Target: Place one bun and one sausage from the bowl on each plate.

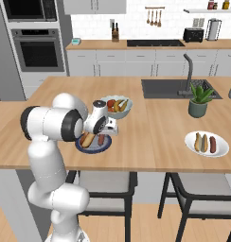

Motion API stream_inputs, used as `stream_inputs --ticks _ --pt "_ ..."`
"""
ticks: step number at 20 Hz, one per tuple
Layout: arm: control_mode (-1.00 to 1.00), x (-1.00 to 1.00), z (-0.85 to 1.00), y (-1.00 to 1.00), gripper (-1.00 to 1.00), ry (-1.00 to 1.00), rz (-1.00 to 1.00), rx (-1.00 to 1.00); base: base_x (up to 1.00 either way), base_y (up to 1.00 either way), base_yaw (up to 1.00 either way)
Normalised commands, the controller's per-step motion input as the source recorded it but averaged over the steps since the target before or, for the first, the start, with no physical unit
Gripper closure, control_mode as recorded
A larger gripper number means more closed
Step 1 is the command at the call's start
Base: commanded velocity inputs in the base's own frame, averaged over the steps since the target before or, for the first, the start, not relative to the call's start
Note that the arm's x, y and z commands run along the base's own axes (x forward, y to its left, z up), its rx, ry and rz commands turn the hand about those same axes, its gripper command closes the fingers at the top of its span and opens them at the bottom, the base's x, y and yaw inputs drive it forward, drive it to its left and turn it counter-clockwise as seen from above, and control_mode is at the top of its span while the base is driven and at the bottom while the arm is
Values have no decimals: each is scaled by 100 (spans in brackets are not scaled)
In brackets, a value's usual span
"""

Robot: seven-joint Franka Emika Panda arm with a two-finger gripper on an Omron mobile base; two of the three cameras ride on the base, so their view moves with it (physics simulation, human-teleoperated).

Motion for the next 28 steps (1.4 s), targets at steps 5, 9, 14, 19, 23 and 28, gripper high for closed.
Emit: stream_inputs --ticks 5,9,14,19,23,28 --pt "-100 10 -36 0 -100 0 0 2 0 0 0" --pt "-100 -19 -7 0 -100 0 -4 6 0 0 0" --pt "-100 -64 12 16 -100 0 -13 6 0 0 0" --pt "-100 -55 91 9 -100 -2 -12 8 0 0 0" --pt "-100 -46 100 0 -100 2 -6 6 0 0 0" --pt "-100 -47 100 -4 -100 22 0 1 0 0 0"
